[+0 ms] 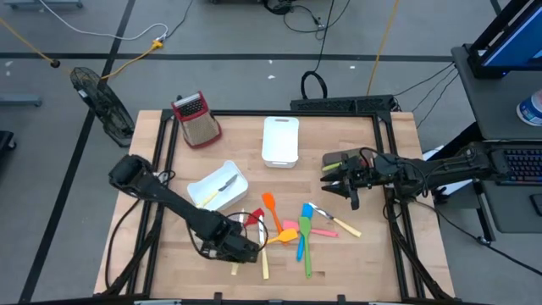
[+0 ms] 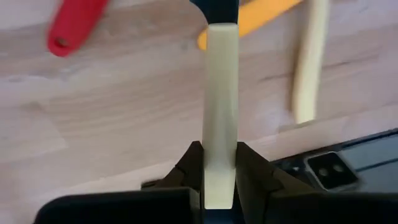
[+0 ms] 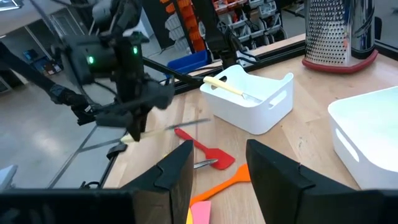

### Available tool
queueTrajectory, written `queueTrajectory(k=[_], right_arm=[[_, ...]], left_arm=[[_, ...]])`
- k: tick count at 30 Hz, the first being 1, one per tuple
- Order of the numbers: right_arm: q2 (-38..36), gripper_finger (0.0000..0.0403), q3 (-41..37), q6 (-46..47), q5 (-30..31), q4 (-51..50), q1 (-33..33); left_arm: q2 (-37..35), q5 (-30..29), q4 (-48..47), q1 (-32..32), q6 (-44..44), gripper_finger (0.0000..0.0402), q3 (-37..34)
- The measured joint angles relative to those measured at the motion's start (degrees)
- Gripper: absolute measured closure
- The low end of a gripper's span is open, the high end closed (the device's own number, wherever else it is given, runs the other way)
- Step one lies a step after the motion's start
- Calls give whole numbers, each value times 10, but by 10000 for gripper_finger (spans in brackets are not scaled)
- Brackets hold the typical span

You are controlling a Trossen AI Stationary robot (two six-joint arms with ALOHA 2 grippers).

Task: Pick & Place Kitchen Items
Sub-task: Put the white table knife into the bottom white bin

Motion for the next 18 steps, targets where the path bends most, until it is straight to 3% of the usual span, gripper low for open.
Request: queueTrajectory(k=[12, 18], right_arm=[[0, 261, 0, 0, 4, 0, 0], [0, 261, 0, 0, 4, 0, 0]], left_arm=[[-56, -69, 74, 16, 61, 355, 5], [-56, -81, 55, 44, 144, 355, 27]])
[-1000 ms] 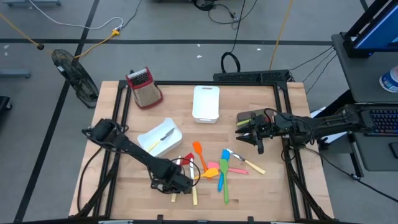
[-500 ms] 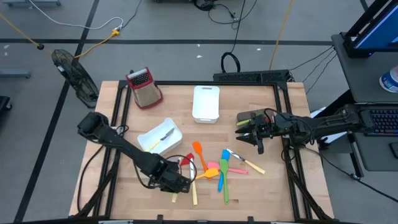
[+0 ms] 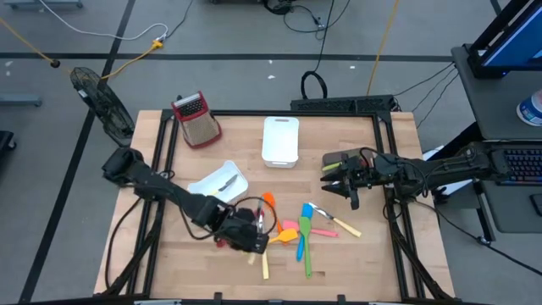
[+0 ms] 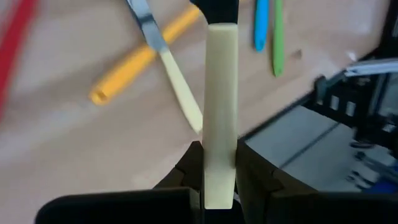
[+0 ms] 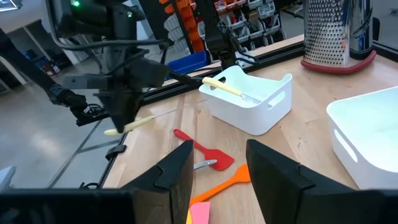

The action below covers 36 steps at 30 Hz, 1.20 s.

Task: Pick & Place Kitchen Items
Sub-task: Put the white table knife into the bottom white bin

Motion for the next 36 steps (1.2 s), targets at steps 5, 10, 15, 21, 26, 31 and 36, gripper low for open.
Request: queueTrajectory(k=[5, 10, 15, 21, 26, 31, 36], right_arm=[[0, 261, 0, 8, 0, 0, 0], [0, 261, 0, 8, -1, 0, 0], [0, 261, 0, 8, -1, 0, 0], [0, 261, 0, 7, -2, 0, 0], [0, 261, 0, 7, -2, -4, 0], [0, 261, 0, 7, -2, -13, 0], [0, 261, 0, 6, -2, -15, 0]], left_arm=[[0, 14, -109, 34, 74, 355, 47], [0, 36, -286, 67, 138, 355, 106], [0, 56, -463, 94, 190, 355, 156], [-4, 94, -559, 125, 260, 355, 160], [-4, 139, -562, 136, 304, 355, 138], [-4, 186, -558, 139, 303, 355, 94], [-4, 216, -557, 138, 303, 355, 57]])
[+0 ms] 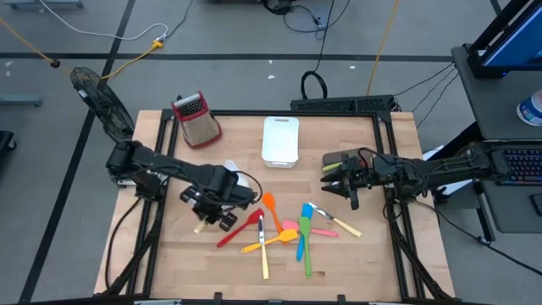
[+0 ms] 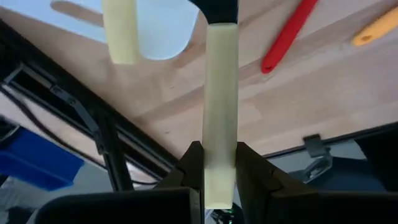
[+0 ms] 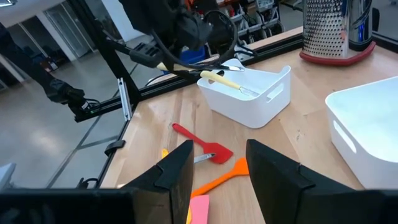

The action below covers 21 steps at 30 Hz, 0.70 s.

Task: Pick & Place Kitchen Items
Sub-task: Put the white table knife into the bottom white bin

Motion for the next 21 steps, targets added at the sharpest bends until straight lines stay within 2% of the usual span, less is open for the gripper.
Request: queueTrajectory(k=[8, 21], right_arm=[[0, 261, 0, 0, 0, -3, 0], [0, 261, 0, 1, 0, -16, 0]], left_arm=[[-5, 18, 0, 7, 17, 355, -19], [-5, 38, -1, 62, 126, 355, -59]])
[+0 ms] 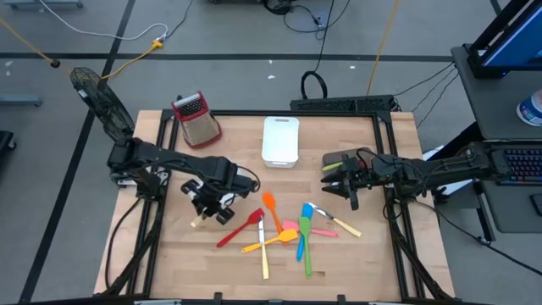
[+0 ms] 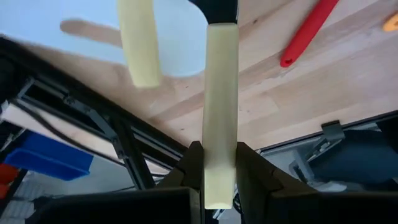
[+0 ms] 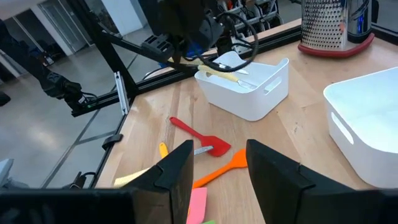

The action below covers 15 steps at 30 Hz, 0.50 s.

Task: Pick & Place Kitchen Items
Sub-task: Put the white table knife into the bottom white bin

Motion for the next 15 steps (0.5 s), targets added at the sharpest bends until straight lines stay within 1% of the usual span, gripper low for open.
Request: queueTrajectory(k=[8, 10, 12, 15], right_arm=[[0, 261, 0, 0, 0, 0, 0], [0, 261, 0, 0, 0, 0, 0], [0, 261, 0, 1, 0, 0, 0], [0, 261, 0, 1, 0, 0, 0]], left_arm=[[0, 2, 1, 54, 58, 355, -3], [0, 10, 1, 68, 66, 355, -14], [0, 30, 1, 78, 77, 355, -31], [0, 43, 0, 82, 90, 355, -58]])
